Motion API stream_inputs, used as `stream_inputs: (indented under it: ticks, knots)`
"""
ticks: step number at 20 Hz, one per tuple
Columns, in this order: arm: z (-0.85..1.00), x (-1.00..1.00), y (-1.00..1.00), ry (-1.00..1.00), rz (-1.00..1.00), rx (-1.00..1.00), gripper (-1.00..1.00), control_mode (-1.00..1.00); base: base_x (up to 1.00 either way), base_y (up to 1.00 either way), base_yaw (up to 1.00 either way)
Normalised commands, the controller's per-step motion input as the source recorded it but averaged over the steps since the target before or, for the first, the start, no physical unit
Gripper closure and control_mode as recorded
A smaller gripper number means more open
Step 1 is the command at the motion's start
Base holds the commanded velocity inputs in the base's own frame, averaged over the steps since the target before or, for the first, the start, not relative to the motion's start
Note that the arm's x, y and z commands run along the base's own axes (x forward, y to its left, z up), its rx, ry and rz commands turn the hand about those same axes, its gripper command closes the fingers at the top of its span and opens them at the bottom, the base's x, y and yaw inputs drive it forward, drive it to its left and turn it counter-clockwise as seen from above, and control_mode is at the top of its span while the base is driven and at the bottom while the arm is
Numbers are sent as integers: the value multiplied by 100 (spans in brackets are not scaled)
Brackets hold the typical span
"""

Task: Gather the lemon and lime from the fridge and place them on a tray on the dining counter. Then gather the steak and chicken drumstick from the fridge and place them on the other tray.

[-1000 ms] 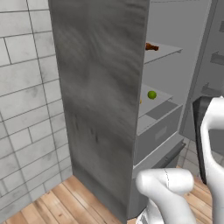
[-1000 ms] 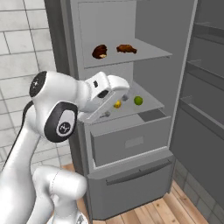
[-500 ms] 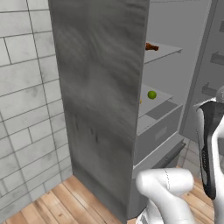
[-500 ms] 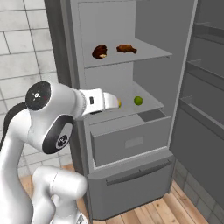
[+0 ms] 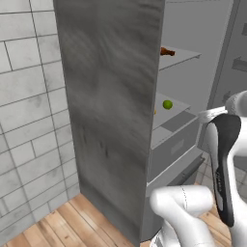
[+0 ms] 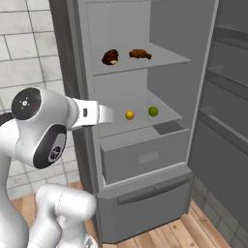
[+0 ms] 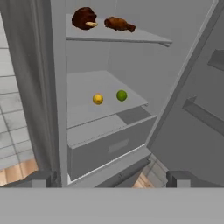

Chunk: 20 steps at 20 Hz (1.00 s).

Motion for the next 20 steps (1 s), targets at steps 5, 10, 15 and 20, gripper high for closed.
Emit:
stream_inputs:
  ticks: [5,10,15,20]
  knots:
    - [0,0,0,-1,0,0,-100,-100,0,0,0]
    - [0,0,0,0,0,0,-100,100,4,-46,0]
    - [0,0,0,0,0,0,-100,100,20,-55,2]
    - [0,0,0,0,0,0,-100,100,28,-45,5]
